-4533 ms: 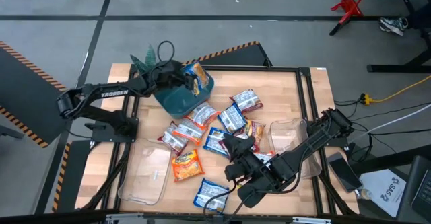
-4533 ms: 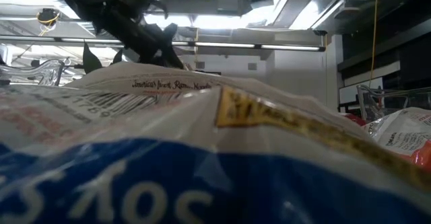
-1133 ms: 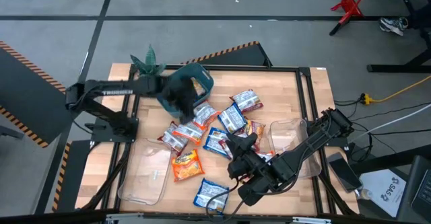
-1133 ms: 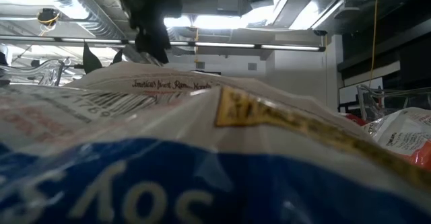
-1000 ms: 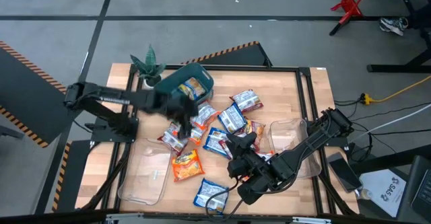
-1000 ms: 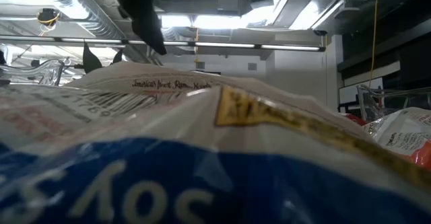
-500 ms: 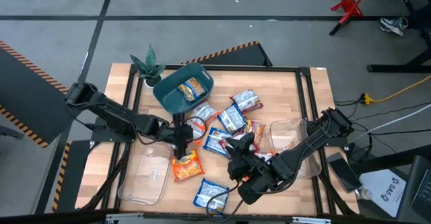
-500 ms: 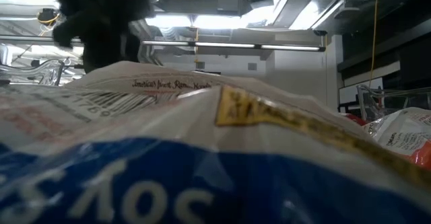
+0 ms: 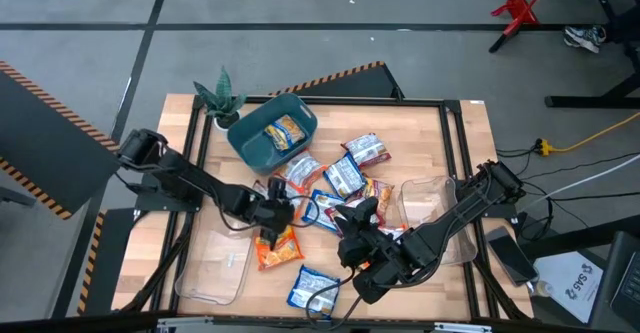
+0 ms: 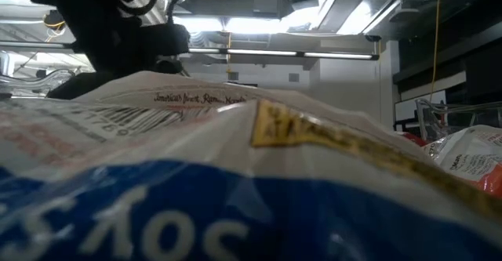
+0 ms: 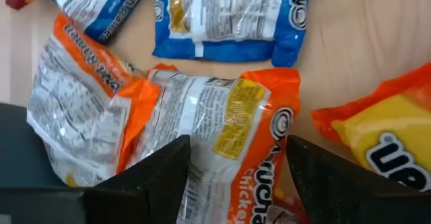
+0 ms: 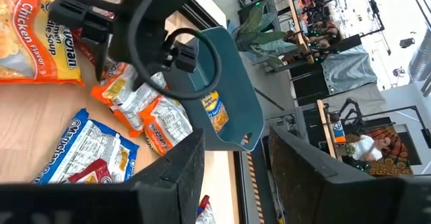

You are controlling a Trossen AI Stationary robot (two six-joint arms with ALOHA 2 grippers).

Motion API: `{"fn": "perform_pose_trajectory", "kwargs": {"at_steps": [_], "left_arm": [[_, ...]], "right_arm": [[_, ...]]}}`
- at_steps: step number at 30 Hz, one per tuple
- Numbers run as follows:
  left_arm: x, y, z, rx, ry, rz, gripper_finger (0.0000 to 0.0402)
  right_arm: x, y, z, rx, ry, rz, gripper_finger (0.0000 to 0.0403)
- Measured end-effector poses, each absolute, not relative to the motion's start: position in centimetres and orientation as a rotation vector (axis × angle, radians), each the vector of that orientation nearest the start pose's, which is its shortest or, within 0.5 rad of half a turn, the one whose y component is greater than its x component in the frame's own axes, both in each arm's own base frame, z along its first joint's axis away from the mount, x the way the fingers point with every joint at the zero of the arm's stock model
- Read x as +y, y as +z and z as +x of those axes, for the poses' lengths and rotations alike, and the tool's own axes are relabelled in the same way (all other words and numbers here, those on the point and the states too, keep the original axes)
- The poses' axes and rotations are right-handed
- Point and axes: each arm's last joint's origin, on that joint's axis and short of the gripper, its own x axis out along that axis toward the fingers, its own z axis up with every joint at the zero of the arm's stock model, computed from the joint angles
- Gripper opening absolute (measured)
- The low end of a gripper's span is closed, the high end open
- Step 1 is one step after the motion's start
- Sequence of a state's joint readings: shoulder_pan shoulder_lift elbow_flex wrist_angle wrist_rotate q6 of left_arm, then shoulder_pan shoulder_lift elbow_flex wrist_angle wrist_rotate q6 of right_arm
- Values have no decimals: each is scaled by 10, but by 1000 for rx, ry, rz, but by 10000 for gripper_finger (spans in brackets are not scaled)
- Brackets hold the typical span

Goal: Sort Maruchan noodles
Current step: Put the orange noodle pack into the left transparent bin

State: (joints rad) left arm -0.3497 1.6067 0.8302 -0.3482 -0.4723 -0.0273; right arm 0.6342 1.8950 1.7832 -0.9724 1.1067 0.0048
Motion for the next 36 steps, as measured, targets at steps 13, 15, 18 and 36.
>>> {"fn": "perform_pose_trajectory", "kwargs": {"at_steps": [13,15,18,36], "left_arm": [[-89,151,276,1106,118,519,241],[-90,144,277,1127,118,540,241],[-90,136,279,1145,153,601,241],[-84,134,280,1110,329,593,167]], "right_arm": [[211,315,331,706,-427,-833,152],[211,315,331,706,-427,-833,152],[211,315,331,706,-427,-833,152],[211,315,331,700,-434,-811,152]]}}
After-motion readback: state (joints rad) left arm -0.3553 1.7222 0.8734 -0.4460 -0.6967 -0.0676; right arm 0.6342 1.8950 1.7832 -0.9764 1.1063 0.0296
